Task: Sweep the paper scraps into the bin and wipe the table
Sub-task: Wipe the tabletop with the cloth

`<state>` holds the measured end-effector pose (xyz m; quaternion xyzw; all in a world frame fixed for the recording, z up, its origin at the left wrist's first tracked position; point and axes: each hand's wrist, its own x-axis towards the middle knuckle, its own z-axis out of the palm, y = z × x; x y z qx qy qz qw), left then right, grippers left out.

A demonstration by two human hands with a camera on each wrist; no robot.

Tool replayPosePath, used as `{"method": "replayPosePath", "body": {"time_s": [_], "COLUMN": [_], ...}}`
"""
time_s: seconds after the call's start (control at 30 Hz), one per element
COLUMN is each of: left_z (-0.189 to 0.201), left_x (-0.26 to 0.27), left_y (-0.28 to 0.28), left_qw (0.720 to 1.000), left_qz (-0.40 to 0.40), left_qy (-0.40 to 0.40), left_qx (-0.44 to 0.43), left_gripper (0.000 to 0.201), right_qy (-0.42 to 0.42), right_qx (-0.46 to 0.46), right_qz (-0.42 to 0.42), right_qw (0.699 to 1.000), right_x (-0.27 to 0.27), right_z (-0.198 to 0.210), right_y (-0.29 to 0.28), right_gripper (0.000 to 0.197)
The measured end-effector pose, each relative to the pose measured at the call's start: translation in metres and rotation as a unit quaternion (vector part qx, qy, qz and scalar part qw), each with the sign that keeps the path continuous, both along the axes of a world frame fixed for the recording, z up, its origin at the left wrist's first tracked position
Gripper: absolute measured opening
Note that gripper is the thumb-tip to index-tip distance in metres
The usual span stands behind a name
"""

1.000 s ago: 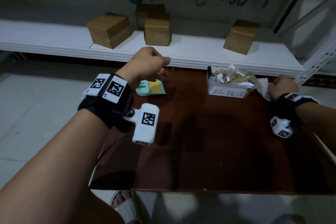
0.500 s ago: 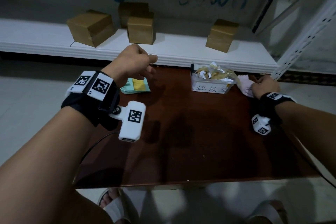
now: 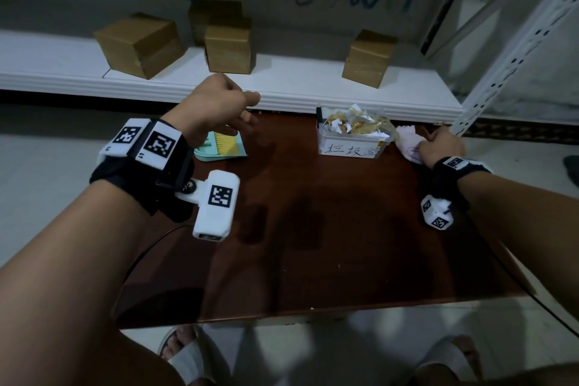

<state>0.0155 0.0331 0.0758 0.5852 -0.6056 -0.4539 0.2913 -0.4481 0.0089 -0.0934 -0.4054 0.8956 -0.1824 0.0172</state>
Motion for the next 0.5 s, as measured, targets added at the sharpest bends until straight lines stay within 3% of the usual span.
{"method": "replayPosePath", "body": {"time_s": [0.5], "left_z": [-0.0007], "left_x": [-0.004], "left_y": [0.0014], "left_qw": [1.0], "left_qz": [-0.005], "left_qy": [-0.005], "left_qx": [0.012], "left_gripper": [0.017], "right_qy": [-0.012], "right_qx": [0.014], "right_qz": [0.001], "right_qw": [1.0], "right_x": [0.0074], "right_z": [0.0065], "right_y": [0.0035], "right_gripper": [0.039]}}
